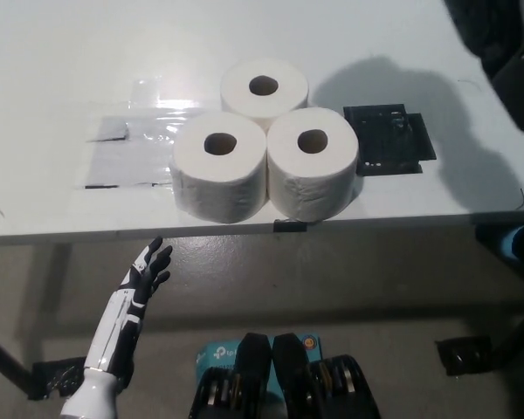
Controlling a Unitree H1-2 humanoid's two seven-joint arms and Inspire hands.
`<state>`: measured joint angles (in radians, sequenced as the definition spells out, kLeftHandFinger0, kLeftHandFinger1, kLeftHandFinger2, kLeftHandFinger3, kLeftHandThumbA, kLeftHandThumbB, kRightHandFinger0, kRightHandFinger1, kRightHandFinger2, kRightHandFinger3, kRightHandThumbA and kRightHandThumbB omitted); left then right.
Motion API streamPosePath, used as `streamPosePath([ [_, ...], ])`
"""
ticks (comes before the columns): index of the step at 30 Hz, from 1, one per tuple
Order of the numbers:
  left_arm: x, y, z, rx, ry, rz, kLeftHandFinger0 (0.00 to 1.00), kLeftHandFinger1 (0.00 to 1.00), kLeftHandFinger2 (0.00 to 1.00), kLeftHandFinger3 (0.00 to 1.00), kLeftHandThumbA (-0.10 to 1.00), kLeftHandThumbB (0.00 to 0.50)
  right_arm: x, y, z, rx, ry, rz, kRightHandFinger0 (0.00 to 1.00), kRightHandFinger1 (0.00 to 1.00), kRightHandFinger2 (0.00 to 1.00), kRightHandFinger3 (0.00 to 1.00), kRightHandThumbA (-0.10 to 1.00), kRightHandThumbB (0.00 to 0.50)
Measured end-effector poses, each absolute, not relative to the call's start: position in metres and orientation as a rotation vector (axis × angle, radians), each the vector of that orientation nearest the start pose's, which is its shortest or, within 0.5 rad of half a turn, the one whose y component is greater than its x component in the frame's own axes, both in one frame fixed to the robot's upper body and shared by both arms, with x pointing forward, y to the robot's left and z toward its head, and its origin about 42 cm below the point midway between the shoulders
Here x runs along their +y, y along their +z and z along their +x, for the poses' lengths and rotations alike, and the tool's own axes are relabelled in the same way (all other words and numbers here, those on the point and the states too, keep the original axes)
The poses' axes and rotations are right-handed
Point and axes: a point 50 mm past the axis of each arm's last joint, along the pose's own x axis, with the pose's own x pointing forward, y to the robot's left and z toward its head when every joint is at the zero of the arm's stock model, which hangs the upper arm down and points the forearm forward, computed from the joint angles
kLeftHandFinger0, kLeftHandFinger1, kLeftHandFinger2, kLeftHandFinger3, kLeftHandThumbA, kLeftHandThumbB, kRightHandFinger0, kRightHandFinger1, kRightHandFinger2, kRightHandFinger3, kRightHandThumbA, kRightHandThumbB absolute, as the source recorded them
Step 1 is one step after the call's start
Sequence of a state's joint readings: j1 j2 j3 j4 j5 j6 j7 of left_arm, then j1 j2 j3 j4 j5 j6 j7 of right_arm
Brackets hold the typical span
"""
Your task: A few rolls of toilet paper are kept infront of the robot and the robot uses its right hand to lift one of the rolls and and places it on top of the other rolls to stack it.
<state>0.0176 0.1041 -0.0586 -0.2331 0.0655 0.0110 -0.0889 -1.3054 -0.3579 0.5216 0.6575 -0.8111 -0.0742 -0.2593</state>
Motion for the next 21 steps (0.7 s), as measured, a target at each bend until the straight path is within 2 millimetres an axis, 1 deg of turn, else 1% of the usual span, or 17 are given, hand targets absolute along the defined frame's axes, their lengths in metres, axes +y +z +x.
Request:
streamPosePath([
  [1, 0.219, 0.153, 0.273, -0.196, -0.147, 0.171, 1.0, 1.0, 1.0, 1.0, 1.0, 0.37, -0.13, 0.473, 0.542, -0.946, -0.056, -1.42, 0.0, 0.34, 0.92, 0.85, -0.1, 0.183],
  [2, 0.219, 0.153, 0.273, -0.196, -0.147, 0.171, 1.0, 1.0, 1.0, 1.0, 1.0, 0.372, -0.127, 0.468, 0.541, -0.933, -0.021, -1.427, 0.0, 0.38, 0.94, 0.85, -0.1, 0.187],
  [3, 0.219, 0.153, 0.273, -0.196, -0.147, 0.171, 1.0, 1.0, 1.0, 1.0, 1.0, 0.374, -0.124, 0.463, 0.541, -0.921, 0.006, -1.434, 0.0, 0.41, 0.94, 0.84, -0.1, 0.195],
  [4, 0.219, 0.153, 0.273, -0.196, -0.147, 0.171, 1.0, 1.0, 1.0, 1.0, 1.0, 0.372, -0.122, 0.459, 0.54, -0.911, 0.027, -1.439, 0.0, 0.42, 0.92, 0.8, -0.1, 0.199],
  [6, 0.219, 0.153, 0.273, -0.196, -0.147, 0.171, 1.0, 1.0, 1.0, 1.0, 1.0, 0.381, -0.119, 0.451, 0.541, -0.881, 0.084, -1.455, 0.0, 0.4, 0.87, 0.72, -0.1, 0.214],
  [8, 0.219, 0.153, 0.273, -0.196, -0.148, 0.171, 1.0, 1.0, 1.0, 1.0, 1.0, 0.38, -0.116, 0.445, 0.541, -0.847, 0.141, -1.464, 0.0, 0.38, 0.84, 0.68, -0.1, 0.201],
  [9, 0.219, 0.153, 0.273, -0.196, -0.148, 0.171, 1.0, 1.0, 1.0, 1.0, 1.0, 0.388, -0.115, 0.442, 0.541, -0.834, 0.165, -1.468, 0.0, 0.38, 0.83, 0.68, -0.1, 0.201],
  [10, 0.219, 0.153, 0.273, -0.196, -0.148, 0.171, 1.0, 1.0, 1.0, 1.0, 1.0, 0.398, -0.113, 0.441, 0.541, -0.825, 0.186, -1.471, 0.0, 0.4, 0.86, 0.72, -0.1, 0.198],
  [11, 0.219, 0.153, 0.273, -0.196, -0.148, 0.172, 1.0, 1.0, 1.0, 1.0, 1.0, 0.408, -0.11, 0.438, 0.541, -0.81, 0.222, -1.476, 0.0, 0.41, 0.87, 0.75, -0.1, 0.21],
  [12, 0.218, 0.153, 0.273, -0.196, -0.148, 0.172, 1.0, 1.0, 1.0, 1.0, 1.0, 0.41, -0.108, 0.436, 0.541, -0.799, 0.25, -1.482, 0.0, 0.41, 0.85, 0.73, -0.1, 0.212],
  [14, 0.218, 0.153, 0.273, -0.197, -0.15, 0.173, 1.0, 1.0, 1.0, 1.0, 1.0, 0.412, -0.103, 0.432, 0.54, -0.779, 0.303, -1.498, 0.0, 0.35, 0.79, 0.65, -0.1, 0.227],
  [15, 0.218, 0.153, 0.273, -0.197, -0.15, 0.173, 1.0, 1.0, 1.0, 1.0, 1.0, 0.425, -0.101, 0.429, 0.54, -0.765, 0.328, -1.508, 0.0, 0.34, 0.78, 0.64, -0.1, 0.231],
  [16, 0.218, 0.153, 0.273, -0.197, -0.15, 0.173, 1.0, 1.0, 1.0, 1.0, 1.0, 0.423, -0.098, 0.427, 0.54, -0.754, 0.349, -1.513, 0.0, 0.33, 0.76, 0.61, -0.1, 0.227],
  [18, 0.218, 0.153, 0.273, -0.197, -0.15, 0.173, 1.0, 1.0, 1.0, 1.0, 1.0, 0.414, -0.093, 0.424, 0.539, -0.734, 0.392, -1.52, 0.0, 0.33, 0.77, 0.61, -0.1, 0.227],
  [19, 0.218, 0.153, 0.273, -0.197, -0.15, 0.173, 1.0, 1.0, 1.0, 1.0, 1.0, 0.414, -0.09, 0.422, 0.539, -0.727, 0.408, -1.521, 0.0, 0.34, 0.78, 0.61, -0.1, 0.217],
  [20, 0.218, 0.153, 0.273, -0.197, -0.15, 0.173, 1.0, 1.0, 1.0, 1.0, 1.0, 0.417, -0.087, 0.42, 0.539, -0.716, 0.431, -1.524, 0.0, 0.34, 0.78, 0.62, -0.1, 0.221],
  [21, 0.218, 0.153, 0.273, -0.197, -0.15, 0.173, 1.0, 1.0, 1.0, 1.0, 1.0, 0.419, -0.085, 0.418, 0.539, -0.706, 0.448, -1.526, 0.09, 0.38, 0.79, 0.62, -0.1, 0.22],
])
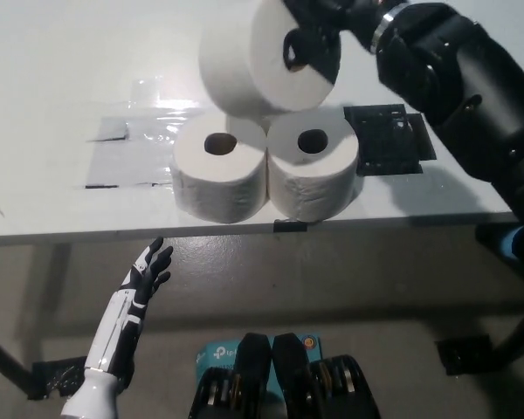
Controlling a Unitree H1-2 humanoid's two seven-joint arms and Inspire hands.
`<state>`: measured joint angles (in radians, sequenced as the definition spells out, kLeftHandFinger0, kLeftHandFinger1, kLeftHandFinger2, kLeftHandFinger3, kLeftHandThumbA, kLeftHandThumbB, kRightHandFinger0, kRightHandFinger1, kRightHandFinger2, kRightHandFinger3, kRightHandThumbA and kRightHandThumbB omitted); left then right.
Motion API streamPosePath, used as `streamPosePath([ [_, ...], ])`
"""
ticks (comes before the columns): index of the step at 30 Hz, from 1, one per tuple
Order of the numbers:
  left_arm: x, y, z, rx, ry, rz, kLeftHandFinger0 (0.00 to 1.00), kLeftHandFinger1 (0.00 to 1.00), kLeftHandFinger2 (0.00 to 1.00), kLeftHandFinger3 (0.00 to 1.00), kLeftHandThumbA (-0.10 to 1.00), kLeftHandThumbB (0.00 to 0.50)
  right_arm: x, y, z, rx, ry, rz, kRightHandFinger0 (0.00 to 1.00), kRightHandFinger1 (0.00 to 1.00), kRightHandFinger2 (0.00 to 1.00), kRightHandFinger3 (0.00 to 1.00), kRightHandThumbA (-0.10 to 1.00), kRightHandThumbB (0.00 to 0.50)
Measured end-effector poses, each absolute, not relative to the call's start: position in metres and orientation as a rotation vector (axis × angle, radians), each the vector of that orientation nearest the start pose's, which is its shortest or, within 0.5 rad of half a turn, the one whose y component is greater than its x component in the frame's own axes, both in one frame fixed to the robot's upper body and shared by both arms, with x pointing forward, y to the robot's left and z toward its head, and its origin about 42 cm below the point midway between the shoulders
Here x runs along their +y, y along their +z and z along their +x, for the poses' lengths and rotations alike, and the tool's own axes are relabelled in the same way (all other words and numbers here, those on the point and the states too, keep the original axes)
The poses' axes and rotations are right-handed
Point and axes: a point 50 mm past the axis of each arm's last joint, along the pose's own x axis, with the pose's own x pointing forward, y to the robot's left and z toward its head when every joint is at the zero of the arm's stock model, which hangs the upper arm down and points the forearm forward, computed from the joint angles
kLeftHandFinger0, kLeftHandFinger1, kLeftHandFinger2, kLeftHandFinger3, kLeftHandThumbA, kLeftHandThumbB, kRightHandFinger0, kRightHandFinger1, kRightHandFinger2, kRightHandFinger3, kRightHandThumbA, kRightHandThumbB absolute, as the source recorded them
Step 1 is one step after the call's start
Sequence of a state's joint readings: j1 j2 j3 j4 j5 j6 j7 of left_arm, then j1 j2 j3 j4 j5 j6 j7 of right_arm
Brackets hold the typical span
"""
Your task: A few rolls of toilet paper are kept infront of the robot and the robot uses its right hand to lift one of the rolls and and places it on top of the other rolls to stack it.
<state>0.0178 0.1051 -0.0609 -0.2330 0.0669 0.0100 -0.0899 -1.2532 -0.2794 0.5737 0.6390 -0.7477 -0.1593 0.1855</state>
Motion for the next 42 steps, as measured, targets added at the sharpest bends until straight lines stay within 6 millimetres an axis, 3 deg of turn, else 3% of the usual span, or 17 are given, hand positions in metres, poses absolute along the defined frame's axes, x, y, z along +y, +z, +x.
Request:
streamPosePath([
  [2, 0.218, 0.153, 0.273, -0.197, -0.151, 0.173, 1.0, 1.0, 1.0, 1.0, 1.0, 0.415, -0.082, 0.415, 0.539, -0.688, 0.476, -1.531, 0.21, 0.35, 0.74, 0.64, -0.1, 0.233],
  [4, 0.218, 0.153, 0.273, -0.197, -0.151, 0.173, 1.0, 1.0, 1.0, 1.0, 1.0, 0.424, -0.08, 0.411, 0.54, -0.66, 0.501, -1.54, 0.02, 0.27, 0.75, 0.67, -0.1, 0.237],
  [9, 0.218, 0.153, 0.273, -0.197, -0.152, 0.174, 1.0, 1.0, 1.0, 1.0, 1.0, 0.43, -0.077, 0.396, 0.545, -0.579, 0.558, -1.559, 0.05, 0.48, 0.93, 0.79, -0.1, 0.239],
  [17, 0.218, 0.153, 0.273, -0.198, -0.152, 0.175, 1.0, 1.0, 1.0, 1.0, 1.0, 0.439, -0.074, 0.394, 0.549, -0.524, 0.599, -1.592, 0.0, 0.48, 0.9, 0.8, -0.1, 0.242],
  [20, 0.218, 0.153, 0.273, -0.198, -0.152, 0.175, 1.0, 1.0, 1.0, 1.0, 1.0, 0.437, -0.072, 0.396, 0.549, -0.521, 0.604, -1.606, 0.29, 0.58, 0.87, 0.8, -0.1, 0.252],
  [21, 0.218, 0.153, 0.273, -0.198, -0.152, 0.175, 1.0, 1.0, 1.0, 1.0, 1.0, 0.439, -0.072, 0.398, 0.549, -0.52, 0.606, -1.612, 0.28, 0.51, 0.78, 0.76, -0.1, 0.25],
  [25, 0.218, 0.153, 0.273, -0.198, -0.152, 0.175, 1.0, 1.0, 1.0, 1.0, 1.0, 0.462, -0.068, 0.407, 0.549, -0.523, 0.605, -1.633, 0.12, 0.35, 0.67, 0.69, -0.1, 0.254],
  [29, 0.218, 0.153, 0.273, -0.198, -0.152, 0.175, 1.0, 1.0, 1.0, 1.0, 1.0, 0.483, -0.065, 0.416, 0.551, -0.524, 0.595, -1.651, 0.0, 0.19, 0.65, 0.69, -0.1, 0.249],
  [31, 0.218, 0.153, 0.273, -0.198, -0.152, 0.175, 1.0, 1.0, 1.0, 1.0, 1.0, 0.491, -0.063, 0.419, 0.552, -0.52, 0.595, -1.657, 0.01, 0.24, 0.76, 0.77, -0.1, 0.26],
  [32, 0.218, 0.153, 0.273, -0.198, -0.152, 0.174, 1.0, 1.0, 1.0, 1.0, 1.0, 0.5, -0.062, 0.42, 0.553, -0.518, 0.596, -1.662, 0.14, 0.34, 0.78, 0.84, -0.1, 0.271],
  [33, 0.218, 0.153, 0.273, -0.198, -0.152, 0.174, 1.0, 1.0, 1.0, 1.0, 1.0, 0.486, -0.061, 0.422, 0.553, -0.509, 0.599, -1.67, 0.18, 0.39, 0.73, 0.77, -0.1, 0.278],
  [36, 0.218, 0.154, 0.273, -0.198, -0.152, 0.174, 1.0, 1.0, 1.0, 1.0, 1.0, 0.48, -0.054, 0.429, 0.552, -0.464, 0.612, -1.717, 0.38, 0.51, 0.7, 0.75, -0.1, 0.296],
  [37, 0.218, 0.154, 0.273, -0.198, -0.152, 0.174, 1.0, 1.0, 1.0, 1.0, 1.0, 0.477, -0.052, 0.431, 0.552, -0.454, 0.614, -1.729, 0.53, 0.64, 0.77, 0.76, 0.04, 0.32],
  [38, 0.218, 0.154, 0.273, -0.198, -0.152, 0.173, 1.0, 1.0, 1.0, 1.0, 1.0, 0.48, -0.05, 0.435, 0.552, -0.431, 0.622, -1.748, 0.56, 0.66, 0.78, 0.81, 0.12, 0.359],
  [39, 0.218, 0.154, 0.273, -0.198, -0.153, 0.173, 1.0, 1.0, 1.0, 1.0, 1.0, 0.492, -0.049, 0.437, 0.552, -0.419, 0.624, -1.756, 0.68, 0.8, 0.94, 1.0, 0.2, 0.408],
  [41, 0.218, 0.154, 0.273, -0.198, -0.152, 0.173, 1.0, 1.0, 1.0, 1.0, 1.0, 0.5, -0.046, 0.441, 0.553, -0.368, 0.635, -1.775, 0.91, 1.0, 1.0, 1.0, 0.22, 0.478],
  [42, 0.218, 0.154, 0.273, -0.198, -0.152, 0.173, 1.0, 1.0, 1.0, 1.0, 1.0, 0.5, -0.046, 0.443, 0.554, -0.343, 0.64, -1.781, 0.99, 1.0, 1.0, 1.0, 0.23, 0.493],
])
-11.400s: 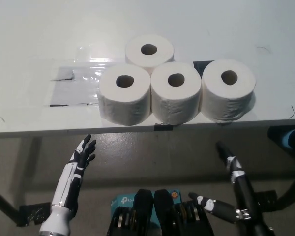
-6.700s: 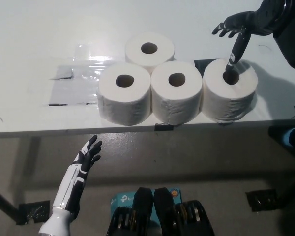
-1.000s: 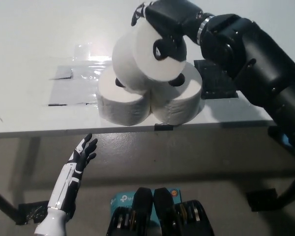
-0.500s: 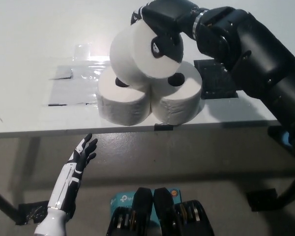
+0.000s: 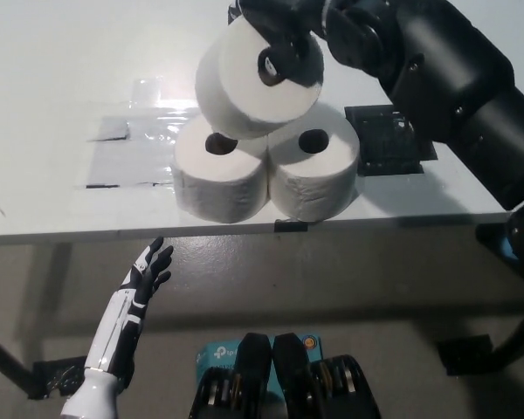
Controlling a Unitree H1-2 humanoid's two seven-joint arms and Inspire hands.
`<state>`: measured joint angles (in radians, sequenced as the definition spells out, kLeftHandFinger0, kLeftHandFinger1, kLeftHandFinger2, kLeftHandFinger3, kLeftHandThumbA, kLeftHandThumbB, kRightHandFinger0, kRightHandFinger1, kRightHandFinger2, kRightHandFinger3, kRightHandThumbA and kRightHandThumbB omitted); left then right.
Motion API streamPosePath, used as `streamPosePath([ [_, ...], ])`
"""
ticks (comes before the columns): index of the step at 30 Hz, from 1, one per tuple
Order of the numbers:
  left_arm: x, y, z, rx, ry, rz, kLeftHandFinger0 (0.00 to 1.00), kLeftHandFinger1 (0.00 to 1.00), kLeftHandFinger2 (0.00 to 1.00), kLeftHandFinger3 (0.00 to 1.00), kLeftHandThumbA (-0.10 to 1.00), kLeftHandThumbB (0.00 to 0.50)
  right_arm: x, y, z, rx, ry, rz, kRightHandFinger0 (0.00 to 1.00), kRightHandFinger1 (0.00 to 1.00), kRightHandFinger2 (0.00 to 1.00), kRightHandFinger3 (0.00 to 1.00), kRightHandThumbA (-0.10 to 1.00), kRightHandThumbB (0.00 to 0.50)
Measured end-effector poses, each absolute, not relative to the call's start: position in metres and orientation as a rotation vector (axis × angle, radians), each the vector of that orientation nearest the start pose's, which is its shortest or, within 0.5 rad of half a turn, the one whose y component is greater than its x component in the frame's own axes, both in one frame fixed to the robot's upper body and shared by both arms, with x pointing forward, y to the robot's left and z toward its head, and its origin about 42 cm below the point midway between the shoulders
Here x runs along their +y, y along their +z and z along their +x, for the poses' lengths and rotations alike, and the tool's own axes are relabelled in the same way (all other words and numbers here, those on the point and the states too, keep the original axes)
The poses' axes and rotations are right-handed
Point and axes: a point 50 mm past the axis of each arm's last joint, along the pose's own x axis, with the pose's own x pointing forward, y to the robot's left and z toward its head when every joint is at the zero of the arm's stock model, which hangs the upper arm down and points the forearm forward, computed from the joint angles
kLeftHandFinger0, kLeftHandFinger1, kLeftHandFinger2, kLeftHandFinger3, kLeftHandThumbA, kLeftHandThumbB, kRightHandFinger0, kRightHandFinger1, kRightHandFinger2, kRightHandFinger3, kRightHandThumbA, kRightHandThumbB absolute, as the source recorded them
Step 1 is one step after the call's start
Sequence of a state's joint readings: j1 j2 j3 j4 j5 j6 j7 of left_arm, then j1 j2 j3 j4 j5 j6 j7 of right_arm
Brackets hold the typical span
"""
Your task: A few rolls of toilet paper are kept infront of the robot and the robot uses its right hand to lift one of the rolls and and places it on top of the other rolls to stack it.
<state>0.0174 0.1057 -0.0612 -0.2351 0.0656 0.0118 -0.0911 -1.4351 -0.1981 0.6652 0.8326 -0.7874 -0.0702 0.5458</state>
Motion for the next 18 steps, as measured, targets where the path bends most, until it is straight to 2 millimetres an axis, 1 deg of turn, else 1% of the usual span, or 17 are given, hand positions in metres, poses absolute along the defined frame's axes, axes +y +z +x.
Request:
streamPosePath([
  [3, 0.218, 0.153, 0.273, -0.197, -0.152, 0.173, 1.0, 1.0, 1.0, 1.0, 1.0, 0.499, -0.048, 0.442, 0.556, -0.251, 0.663, -1.793, 1.0, 1.0, 1.0, 1.0, 0.21, 0.5],
  [4, 0.218, 0.153, 0.273, -0.197, -0.152, 0.173, 1.0, 1.0, 1.0, 1.0, 1.0, 0.496, -0.048, 0.441, 0.557, -0.232, 0.668, -1.794, 1.0, 1.0, 1.0, 1.0, 0.22, 0.498],
  [5, 0.218, 0.153, 0.273, -0.197, -0.152, 0.173, 1.0, 1.0, 1.0, 1.0, 1.0, 0.498, -0.049, 0.441, 0.557, -0.204, 0.674, -1.794, 1.0, 1.0, 1.0, 1.0, 0.22, 0.486],
  [6, 0.218, 0.153, 0.273, -0.197, -0.152, 0.173, 1.0, 1.0, 1.0, 1.0, 1.0, 0.487, -0.05, 0.442, 0.558, -0.17, 0.682, -1.797, 1.0, 1.0, 1.0, 1.0, 0.21, 0.481],
  [8, 0.218, 0.153, 0.273, -0.197, -0.152, 0.173, 1.0, 1.0, 1.0, 1.0, 1.0, 0.484, -0.051, 0.445, 0.559, -0.123, 0.689, -1.8, 1.0, 1.0, 1.0, 1.0, 0.24, 0.5],
  [10, 0.218, 0.153, 0.273, -0.197, -0.152, 0.173, 1.0, 1.0, 1.0, 1.0, 1.0, 0.478, -0.052, 0.45, 0.56, -0.077, 0.694, -1.804, 1.0, 1.0, 1.0, 1.0, 0.24, 0.5],
  [12, 0.218, 0.153, 0.273, -0.197, -0.152, 0.173, 1.0, 1.0, 1.0, 1.0, 1.0, 0.492, -0.052, 0.455, 0.561, -0.033, 0.701, -1.805, 1.0, 1.0, 1.0, 1.0, 0.31, 0.5],
  [16, 0.219, 0.154, 0.274, -0.2, -0.153, 0.174, 1.0, 1.0, 1.0, 1.0, 1.0, 0.5, -0.053, 0.465, 0.564, 0.069, 0.72, -1.805, 1.0, 1.0, 1.0, 1.0, 0.36, 0.5],
  [18, 0.219, 0.155, 0.274, -0.201, -0.153, 0.177, 1.0, 1.0, 1.0, 1.0, 1.0, 0.495, -0.054, 0.469, 0.565, 0.114, 0.724, -1.799, 1.0, 1.0, 1.0, 1.0, 0.4, 0.5],
])
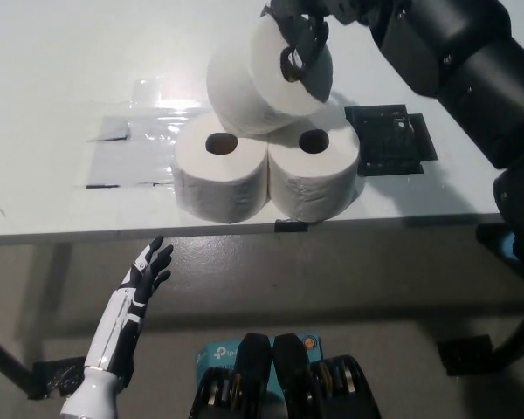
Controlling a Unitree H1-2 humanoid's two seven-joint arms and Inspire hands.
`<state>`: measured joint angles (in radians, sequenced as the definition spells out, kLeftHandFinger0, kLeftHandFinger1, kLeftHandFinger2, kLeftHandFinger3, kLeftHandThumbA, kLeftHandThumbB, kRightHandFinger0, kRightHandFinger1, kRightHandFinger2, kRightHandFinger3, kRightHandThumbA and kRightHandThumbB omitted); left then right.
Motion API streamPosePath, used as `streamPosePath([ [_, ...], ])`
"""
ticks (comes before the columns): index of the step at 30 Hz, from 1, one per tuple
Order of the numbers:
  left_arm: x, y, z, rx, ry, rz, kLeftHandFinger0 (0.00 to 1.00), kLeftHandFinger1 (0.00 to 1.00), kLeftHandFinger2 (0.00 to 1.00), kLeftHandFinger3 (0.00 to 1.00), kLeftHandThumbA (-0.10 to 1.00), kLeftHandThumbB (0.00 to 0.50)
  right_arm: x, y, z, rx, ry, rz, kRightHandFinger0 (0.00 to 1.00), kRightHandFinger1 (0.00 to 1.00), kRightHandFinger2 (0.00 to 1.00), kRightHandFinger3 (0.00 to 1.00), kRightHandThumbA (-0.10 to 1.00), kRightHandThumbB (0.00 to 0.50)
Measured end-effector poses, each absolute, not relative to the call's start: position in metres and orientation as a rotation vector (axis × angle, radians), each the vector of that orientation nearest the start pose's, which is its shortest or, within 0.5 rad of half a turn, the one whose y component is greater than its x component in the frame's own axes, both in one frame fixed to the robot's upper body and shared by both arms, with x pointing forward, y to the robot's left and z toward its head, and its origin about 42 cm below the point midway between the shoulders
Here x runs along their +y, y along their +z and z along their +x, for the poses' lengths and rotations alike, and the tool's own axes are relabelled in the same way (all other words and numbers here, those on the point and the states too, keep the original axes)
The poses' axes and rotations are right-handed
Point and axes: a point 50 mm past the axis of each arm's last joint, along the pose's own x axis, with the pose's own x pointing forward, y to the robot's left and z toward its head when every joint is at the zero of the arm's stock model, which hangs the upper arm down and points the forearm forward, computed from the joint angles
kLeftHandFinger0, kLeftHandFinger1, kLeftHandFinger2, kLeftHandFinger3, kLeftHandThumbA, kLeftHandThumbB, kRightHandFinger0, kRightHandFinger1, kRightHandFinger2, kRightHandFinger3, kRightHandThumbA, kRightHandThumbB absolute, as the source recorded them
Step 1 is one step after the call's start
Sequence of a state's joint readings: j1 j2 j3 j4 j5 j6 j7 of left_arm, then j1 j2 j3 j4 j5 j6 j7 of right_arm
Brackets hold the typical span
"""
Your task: A few rolls of toilet paper are kept infront of the robot and the robot uses its right hand to lift one of the rolls and and places it on top of the other rolls to stack it.
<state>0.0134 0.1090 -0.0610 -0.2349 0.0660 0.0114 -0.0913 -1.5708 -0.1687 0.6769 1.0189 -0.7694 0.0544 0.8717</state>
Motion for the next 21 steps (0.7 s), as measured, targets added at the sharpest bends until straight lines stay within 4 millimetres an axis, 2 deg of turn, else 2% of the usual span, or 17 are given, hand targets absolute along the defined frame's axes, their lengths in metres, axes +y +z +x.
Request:
streamPosePath([
  [1, 0.219, 0.155, 0.275, -0.202, -0.153, 0.178, 1.0, 1.0, 1.0, 1.0, 1.0, 0.485, -0.055, 0.471, 0.566, 0.133, 0.728, -1.798, 1.0, 1.0, 1.0, 1.0, 0.4, 0.5],
  [7, 0.22, 0.155, 0.275, -0.205, -0.154, 0.181, 1.0, 1.0, 1.0, 1.0, 1.0, 0.498, -0.056, 0.473, 0.566, 0.168, 0.739, -1.8, 1.0, 1.0, 1.0, 1.0, 0.56, 0.5],
  [21, 0.221, 0.155, 0.275, -0.205, -0.158, 0.192, 1.0, 1.0, 1.0, 1.0, 1.0, 0.5, -0.048, 0.486, 0.559, 0.109, 0.737, -1.806, 1.0, 1.0, 1.0, 1.0, 0.52, 0.5],
])
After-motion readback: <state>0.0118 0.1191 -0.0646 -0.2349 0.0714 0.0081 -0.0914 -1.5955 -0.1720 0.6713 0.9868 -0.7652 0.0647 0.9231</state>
